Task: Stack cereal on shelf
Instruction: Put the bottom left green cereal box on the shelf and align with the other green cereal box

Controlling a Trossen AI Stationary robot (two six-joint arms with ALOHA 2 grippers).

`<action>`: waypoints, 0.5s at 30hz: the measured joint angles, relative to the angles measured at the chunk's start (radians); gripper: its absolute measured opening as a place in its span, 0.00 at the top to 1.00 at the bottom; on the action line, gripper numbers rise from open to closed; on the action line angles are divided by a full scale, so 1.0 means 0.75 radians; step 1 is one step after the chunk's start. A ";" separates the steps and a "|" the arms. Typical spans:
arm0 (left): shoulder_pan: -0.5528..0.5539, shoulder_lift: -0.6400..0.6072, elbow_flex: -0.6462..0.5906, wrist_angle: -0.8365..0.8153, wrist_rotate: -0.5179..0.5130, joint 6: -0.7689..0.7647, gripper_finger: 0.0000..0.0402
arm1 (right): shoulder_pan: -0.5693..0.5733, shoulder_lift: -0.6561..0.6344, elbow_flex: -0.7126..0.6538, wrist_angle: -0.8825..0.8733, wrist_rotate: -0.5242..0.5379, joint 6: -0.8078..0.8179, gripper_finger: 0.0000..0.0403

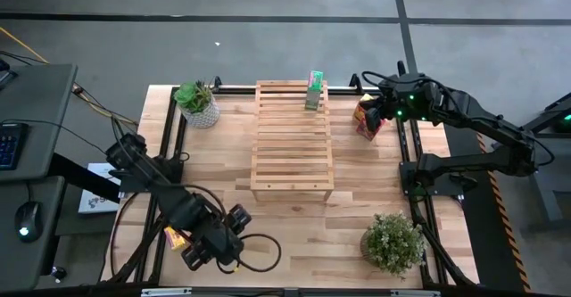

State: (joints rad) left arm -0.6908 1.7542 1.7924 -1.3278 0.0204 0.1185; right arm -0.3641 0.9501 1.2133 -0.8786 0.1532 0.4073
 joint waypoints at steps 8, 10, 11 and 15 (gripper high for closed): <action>-0.085 -0.061 -0.253 0.117 -0.005 -0.094 0.31 | 0.000 0.000 0.000 -0.023 0.000 -0.011 1.00; -0.099 -0.069 -0.319 0.179 -0.006 -0.093 0.31 | 0.000 0.000 0.000 -0.024 0.008 -0.011 1.00; -0.102 -0.069 -0.349 0.194 -0.008 -0.088 0.31 | 0.000 0.000 0.000 -0.025 0.013 -0.011 1.00; -0.099 -0.070 -0.431 0.214 -0.087 -0.094 0.31 | 0.000 0.000 0.000 -0.026 0.016 -0.011 1.00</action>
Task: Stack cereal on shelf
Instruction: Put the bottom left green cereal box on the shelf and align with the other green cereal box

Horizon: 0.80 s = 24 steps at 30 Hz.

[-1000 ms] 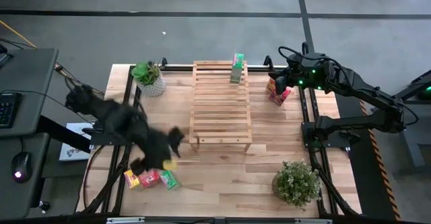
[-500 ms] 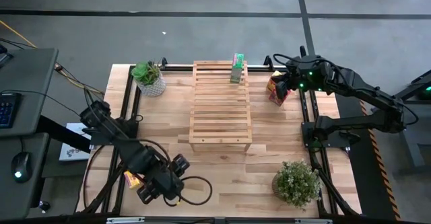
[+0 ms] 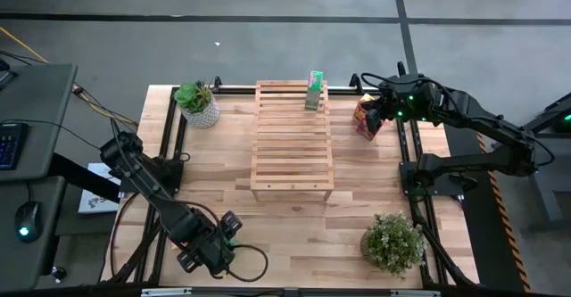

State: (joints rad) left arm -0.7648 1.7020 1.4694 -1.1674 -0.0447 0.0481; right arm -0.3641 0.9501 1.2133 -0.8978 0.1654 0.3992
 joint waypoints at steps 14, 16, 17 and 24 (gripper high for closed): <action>0.012 -0.002 -0.083 0.032 -0.054 -0.004 0.31 | 0.000 0.000 0.000 0.000 0.035 0.000 1.00; 0.012 -0.002 -0.109 0.047 -0.040 -0.004 0.31 | 0.000 0.000 0.000 0.000 0.035 0.000 1.00; 0.012 -0.001 -0.120 0.053 -0.038 -0.004 0.31 | 0.000 0.000 0.000 0.000 0.035 0.000 1.00; 0.012 -0.002 -0.180 0.184 -0.036 0.008 0.31 | -0.001 0.000 0.000 -0.001 0.035 -0.004 1.00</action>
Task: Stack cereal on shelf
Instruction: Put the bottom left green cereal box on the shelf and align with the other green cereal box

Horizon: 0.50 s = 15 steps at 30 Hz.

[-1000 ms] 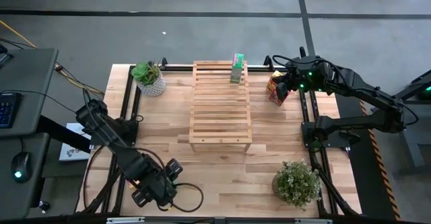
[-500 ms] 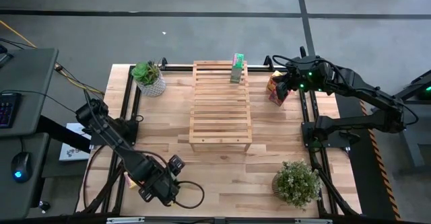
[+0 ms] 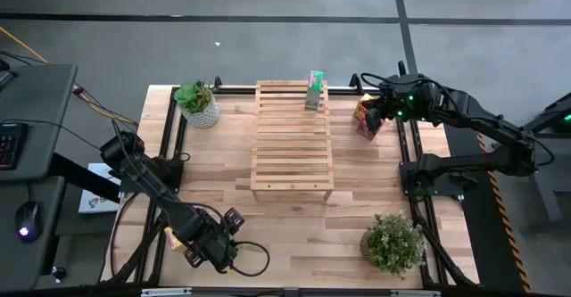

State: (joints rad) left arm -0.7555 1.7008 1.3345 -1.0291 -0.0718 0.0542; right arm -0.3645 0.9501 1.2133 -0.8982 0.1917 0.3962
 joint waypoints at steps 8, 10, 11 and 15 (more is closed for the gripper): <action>0.004 0.000 -0.086 0.061 -0.010 0.002 0.31 | 0.000 0.000 0.000 0.000 0.001 -0.016 1.00; 0.004 0.000 -0.097 0.068 -0.011 0.003 0.31 | 0.001 0.000 0.000 0.000 0.001 -0.016 1.00; 0.004 0.000 -0.106 0.078 -0.011 0.003 0.31 | 0.000 0.000 0.000 0.000 0.001 -0.016 1.00; 0.004 0.000 -0.156 0.140 -0.005 0.003 0.31 | 0.000 0.000 0.000 0.000 0.001 -0.016 1.00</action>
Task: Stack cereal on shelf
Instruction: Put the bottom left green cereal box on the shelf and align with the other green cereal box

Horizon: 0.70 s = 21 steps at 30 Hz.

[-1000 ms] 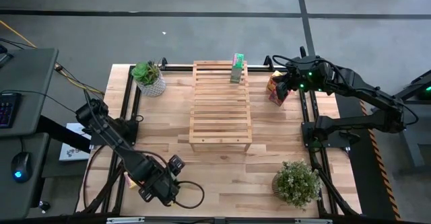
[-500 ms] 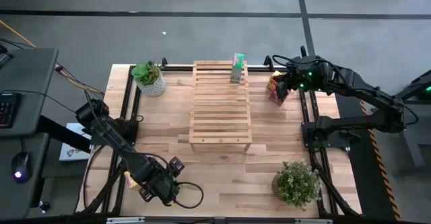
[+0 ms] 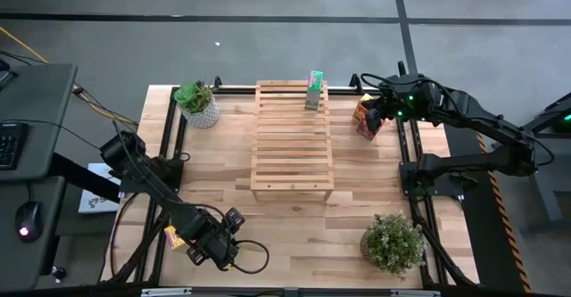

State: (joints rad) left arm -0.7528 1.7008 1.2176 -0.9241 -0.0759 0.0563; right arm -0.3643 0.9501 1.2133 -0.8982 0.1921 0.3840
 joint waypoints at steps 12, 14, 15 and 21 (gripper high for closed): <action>0.036 0.000 -0.019 0.016 0.005 0.052 0.36 | 0.000 0.000 0.000 0.000 0.000 0.000 1.00; 0.046 0.000 -0.019 0.016 0.005 0.068 0.40 | 0.000 0.000 0.000 0.000 0.001 0.000 1.00; 0.049 0.000 -0.019 0.016 0.005 0.070 0.42 | 0.000 0.000 0.000 0.000 0.000 0.000 1.00; 0.063 0.000 -0.019 0.015 0.042 0.070 0.55 | 0.000 0.000 0.000 0.000 0.000 0.000 1.00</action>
State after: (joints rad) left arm -0.7055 1.7008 1.2030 -0.9131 -0.0442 0.1090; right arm -0.3645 0.9501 1.2133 -0.8985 0.1921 0.3840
